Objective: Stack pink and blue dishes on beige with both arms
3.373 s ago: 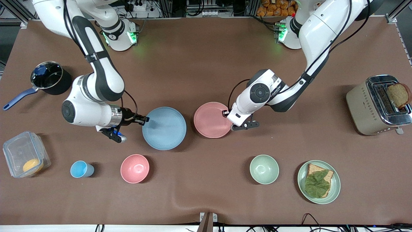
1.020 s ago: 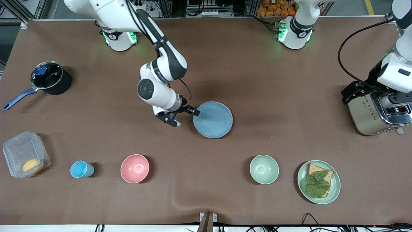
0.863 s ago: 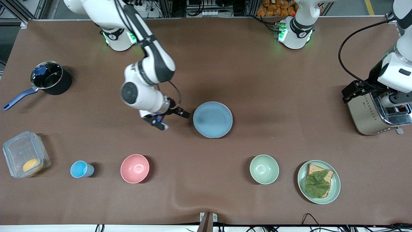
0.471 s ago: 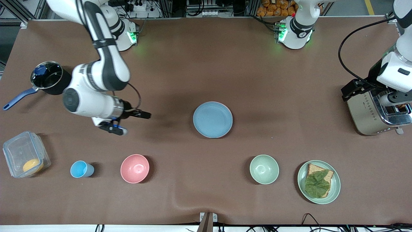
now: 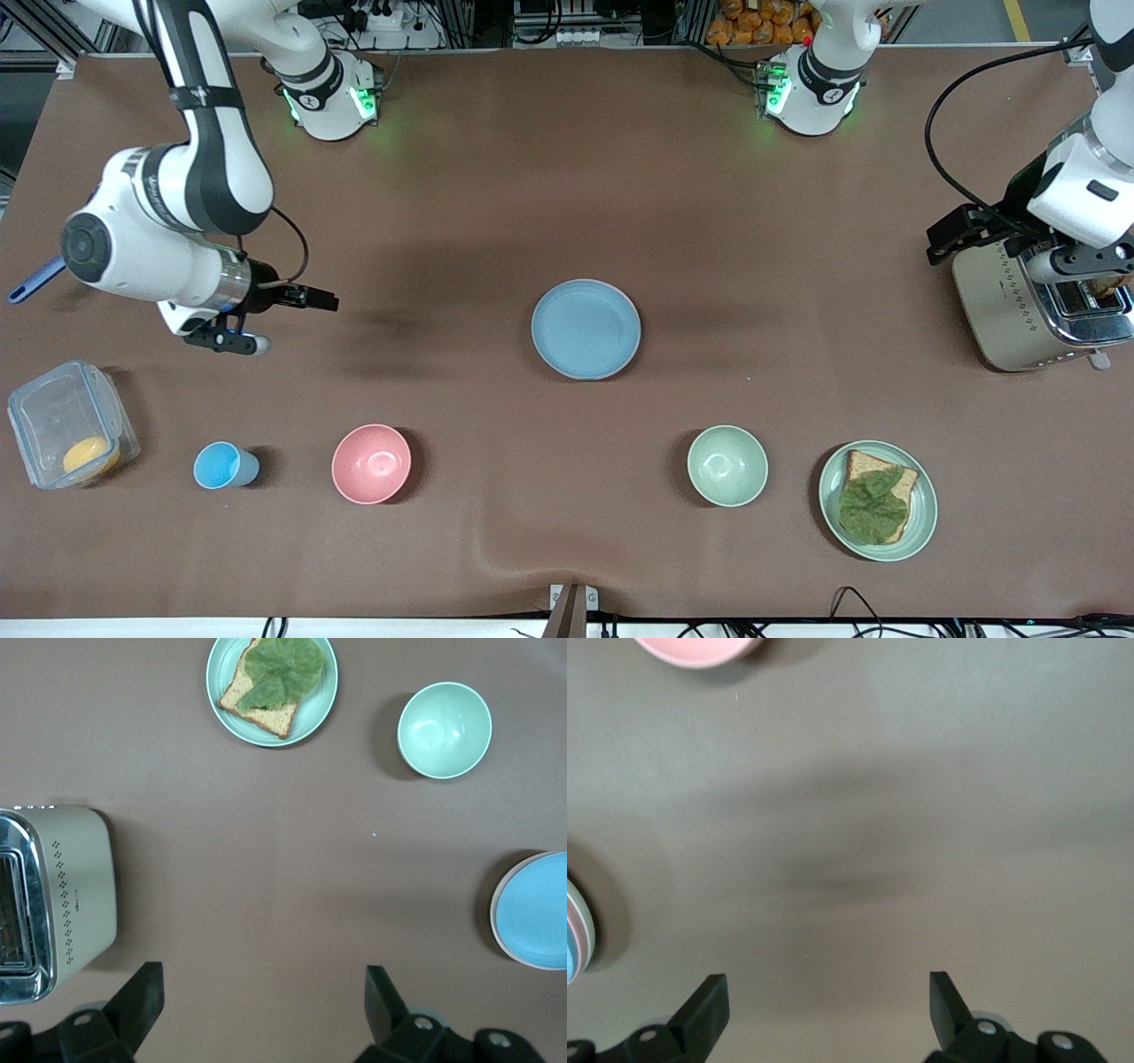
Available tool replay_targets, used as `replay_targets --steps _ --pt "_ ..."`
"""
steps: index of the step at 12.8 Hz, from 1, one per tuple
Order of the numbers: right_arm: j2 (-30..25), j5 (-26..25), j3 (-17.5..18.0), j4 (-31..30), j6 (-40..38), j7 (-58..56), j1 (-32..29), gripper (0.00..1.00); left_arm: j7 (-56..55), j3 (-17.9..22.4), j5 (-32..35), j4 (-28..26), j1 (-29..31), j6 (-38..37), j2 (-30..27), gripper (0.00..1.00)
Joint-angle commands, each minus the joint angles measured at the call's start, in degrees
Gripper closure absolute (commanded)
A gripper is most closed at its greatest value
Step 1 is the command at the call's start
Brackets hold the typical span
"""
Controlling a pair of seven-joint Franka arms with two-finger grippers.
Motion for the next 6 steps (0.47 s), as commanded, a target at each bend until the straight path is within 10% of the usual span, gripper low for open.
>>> replay_targets --steps 1,6 --pt "-0.8 -1.4 -1.7 4.8 -3.7 0.2 -0.2 0.0 1.7 -0.1 -0.6 3.2 0.5 -4.1 -0.2 0.0" --pt "-1.9 -6.4 -1.6 11.2 -10.1 -1.0 -3.9 0.0 1.7 -0.1 -0.5 3.6 0.5 -4.6 -0.3 0.0"
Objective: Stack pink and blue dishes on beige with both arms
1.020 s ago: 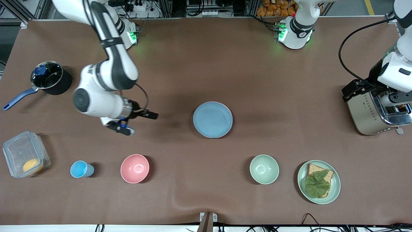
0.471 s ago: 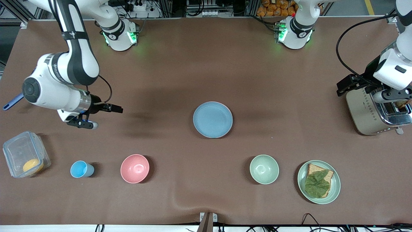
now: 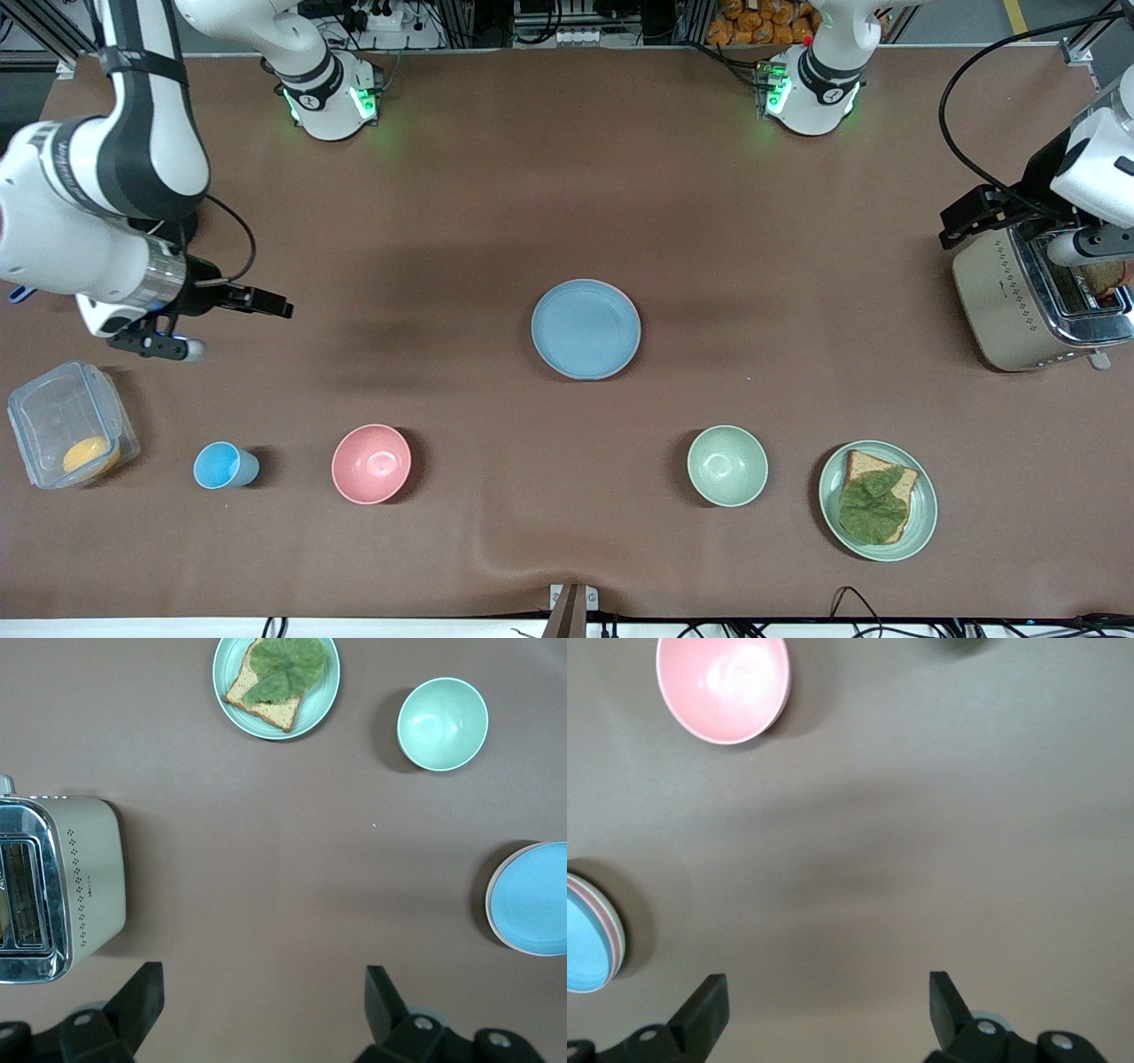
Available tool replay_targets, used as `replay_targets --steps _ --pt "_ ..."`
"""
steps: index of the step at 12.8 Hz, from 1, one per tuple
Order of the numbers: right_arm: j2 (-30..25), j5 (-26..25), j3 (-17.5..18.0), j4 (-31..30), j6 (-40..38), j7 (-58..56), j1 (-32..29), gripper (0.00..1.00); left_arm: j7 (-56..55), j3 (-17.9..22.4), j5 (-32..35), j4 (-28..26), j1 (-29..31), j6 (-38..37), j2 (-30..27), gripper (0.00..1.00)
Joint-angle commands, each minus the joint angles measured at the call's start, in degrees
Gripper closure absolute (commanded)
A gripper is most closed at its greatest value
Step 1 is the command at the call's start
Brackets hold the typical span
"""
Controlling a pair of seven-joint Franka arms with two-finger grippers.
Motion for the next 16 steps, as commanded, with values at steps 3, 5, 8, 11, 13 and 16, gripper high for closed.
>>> replay_targets --steps 3,5,8,11,13,16 --pt "-8.0 -10.2 14.1 0.7 -3.5 -1.6 -13.5 0.0 1.7 0.2 -1.3 0.6 1.0 -1.6 -0.4 0.0" --pt "-12.3 -13.2 25.7 0.6 -5.7 -1.6 -23.9 0.0 1.7 0.2 -1.3 0.6 0.8 -1.7 -0.6 0.0" --pt "-18.2 -14.7 31.5 0.6 -10.0 -3.0 -30.2 0.0 1.8 0.2 -1.3 0.6 1.0 -2.3 -0.6 0.0" --pt "-19.1 -16.2 31.2 2.8 -12.5 -7.9 -30.8 0.0 1.8 0.1 -1.2 0.7 1.0 -2.3 -0.5 0.0" --pt "-18.9 -16.5 31.2 4.9 -14.5 -8.9 -30.8 0.0 1.6 0.0 -0.9 0.8 0.8 -2.3 -0.5 0.0" --pt "-19.0 -17.9 31.3 5.8 -15.6 -10.7 -30.8 0.0 1.6 -0.2 -0.7 1.7 0.8 -2.4 -0.4 0.0"
